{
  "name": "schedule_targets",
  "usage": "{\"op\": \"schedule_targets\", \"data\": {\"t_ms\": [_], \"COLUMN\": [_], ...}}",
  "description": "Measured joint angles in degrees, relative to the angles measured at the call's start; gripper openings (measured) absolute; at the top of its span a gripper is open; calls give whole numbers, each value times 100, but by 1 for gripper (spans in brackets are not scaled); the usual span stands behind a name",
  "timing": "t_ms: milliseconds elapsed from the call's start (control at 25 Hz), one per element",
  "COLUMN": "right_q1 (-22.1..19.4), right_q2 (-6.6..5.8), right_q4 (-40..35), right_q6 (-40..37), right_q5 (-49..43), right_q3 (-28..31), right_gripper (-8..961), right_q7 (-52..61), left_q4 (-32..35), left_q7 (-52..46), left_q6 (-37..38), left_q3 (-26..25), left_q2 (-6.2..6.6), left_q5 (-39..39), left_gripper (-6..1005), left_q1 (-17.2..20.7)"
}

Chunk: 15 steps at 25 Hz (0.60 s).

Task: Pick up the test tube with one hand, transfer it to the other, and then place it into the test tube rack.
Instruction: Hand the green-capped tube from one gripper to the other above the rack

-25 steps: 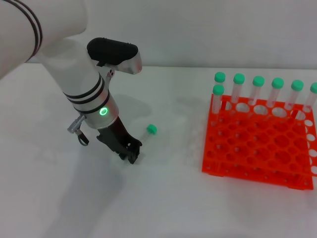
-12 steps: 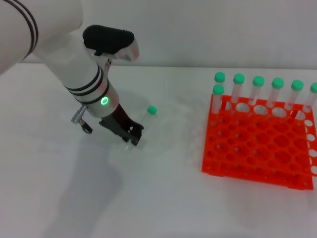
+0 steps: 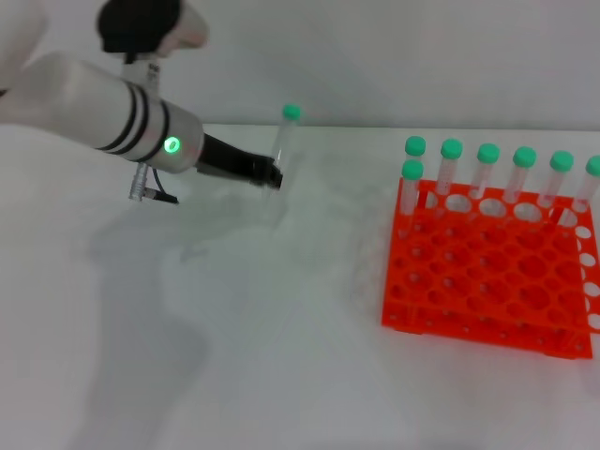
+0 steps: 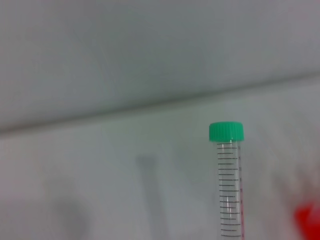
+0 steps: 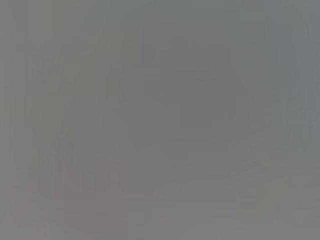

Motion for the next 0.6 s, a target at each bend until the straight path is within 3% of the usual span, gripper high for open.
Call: {"op": "schedule_targets", "data": {"t_ms": [80,240,480,600], "right_q1": [0,-7,-57,-190], "right_q2": [-1,-14,-61,-76], "right_q4": [-7,-25,-202,-549], "right_q6": [14,26,34,32], "right_q5": [0,0,-50,-148], "right_q3": [0,0,-84,-237], "right_gripper": [852,852,852,852], "right_q7": [52,219,925,1528], "left_q4": [-20,20,346,790], "left_q7": [420,1822,4255,5680], "left_q6": [4,262,1678,2543], "left_q3": [0,0,-1,-1], "left_q2": [29,54,39,1], "left_q5": [-649,-2693,-5627,-6586], "left_gripper": [195,195,194,194], "left_q1": [216,919,2190,2709]}}
